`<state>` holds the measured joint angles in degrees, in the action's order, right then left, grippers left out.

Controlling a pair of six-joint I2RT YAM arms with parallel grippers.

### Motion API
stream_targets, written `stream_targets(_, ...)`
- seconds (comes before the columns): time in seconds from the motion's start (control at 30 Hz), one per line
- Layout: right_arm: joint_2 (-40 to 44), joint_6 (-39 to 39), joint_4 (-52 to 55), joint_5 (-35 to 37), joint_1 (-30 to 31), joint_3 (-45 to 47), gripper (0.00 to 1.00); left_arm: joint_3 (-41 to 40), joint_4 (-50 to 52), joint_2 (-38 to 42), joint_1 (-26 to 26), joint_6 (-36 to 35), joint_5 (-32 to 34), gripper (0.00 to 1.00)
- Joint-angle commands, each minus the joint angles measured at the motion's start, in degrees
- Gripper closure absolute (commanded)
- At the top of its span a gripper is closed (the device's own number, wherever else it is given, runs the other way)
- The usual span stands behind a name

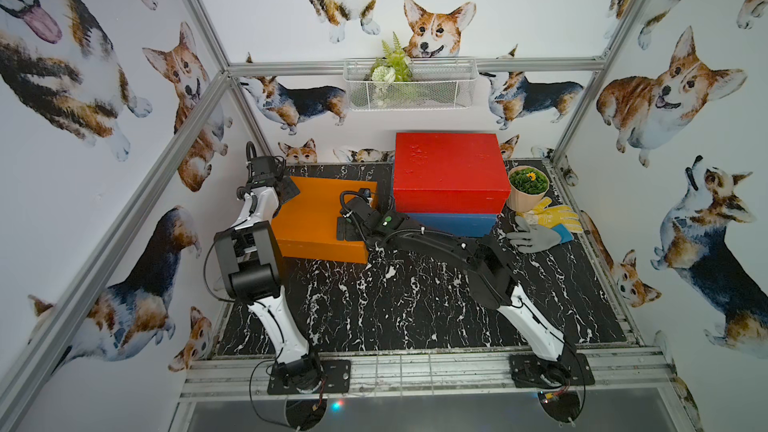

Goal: Stack the shoeboxes
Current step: Move the shoebox to the center of the board.

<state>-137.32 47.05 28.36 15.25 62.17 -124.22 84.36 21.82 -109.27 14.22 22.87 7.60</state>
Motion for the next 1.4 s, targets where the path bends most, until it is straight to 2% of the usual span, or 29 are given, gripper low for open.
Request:
stream_targets(0.0,3.11,0.95,-3.19,-1.52,1.84,4.9,0.0,-6.58,12.98,3.71,-0.34,4.24,-3.6,0.04)
stream_targets(0.23,10.32,2.06,-6.99,-0.36,4.98,15.68,0.0,-20.03,14.3,16.53,-0.56,7.5,-3.17,0.05)
stream_targets(0.4,15.69,3.56,-10.87,-0.36,6.59,25.43,0.0,-28.43,16.15,27.58,-1.12,10.52,-6.79,0.04)
stream_targets(0.6,22.96,5.93,-16.27,0.79,7.02,38.59,0.0,-33.98,17.81,40.02,-2.32,12.37,-9.15,0.02)
stream_targets(0.73,27.49,7.11,-18.96,1.9,7.29,46.18,0.0,-38.08,18.24,45.44,-4.1,14.05,-10.91,0.01)
stream_targets(0.93,33.03,8.54,-21.14,3.56,7.33,54.22,0.0,-39.83,19.34,48.27,-6.55,15.06,-11.22,0.0)
stream_targets(1.03,35.66,8.92,-21.53,4.73,7.3,57.3,0.0,-40.44,18.34,48.8,-10.62,16.05,-11.42,0.0)
stream_targets(1.17,38.67,9.46,-22.12,5.57,7.32,60.46,0.0,-38.6,20.1,47.32,-16.41,17.06,-7.52,0.0)
stream_targets(1.37,40.35,8.79,-21.38,5.76,7.33,60.62,0.0,-33.68,24.06,46.34,-16.86,15.68,-3.64,0.0)
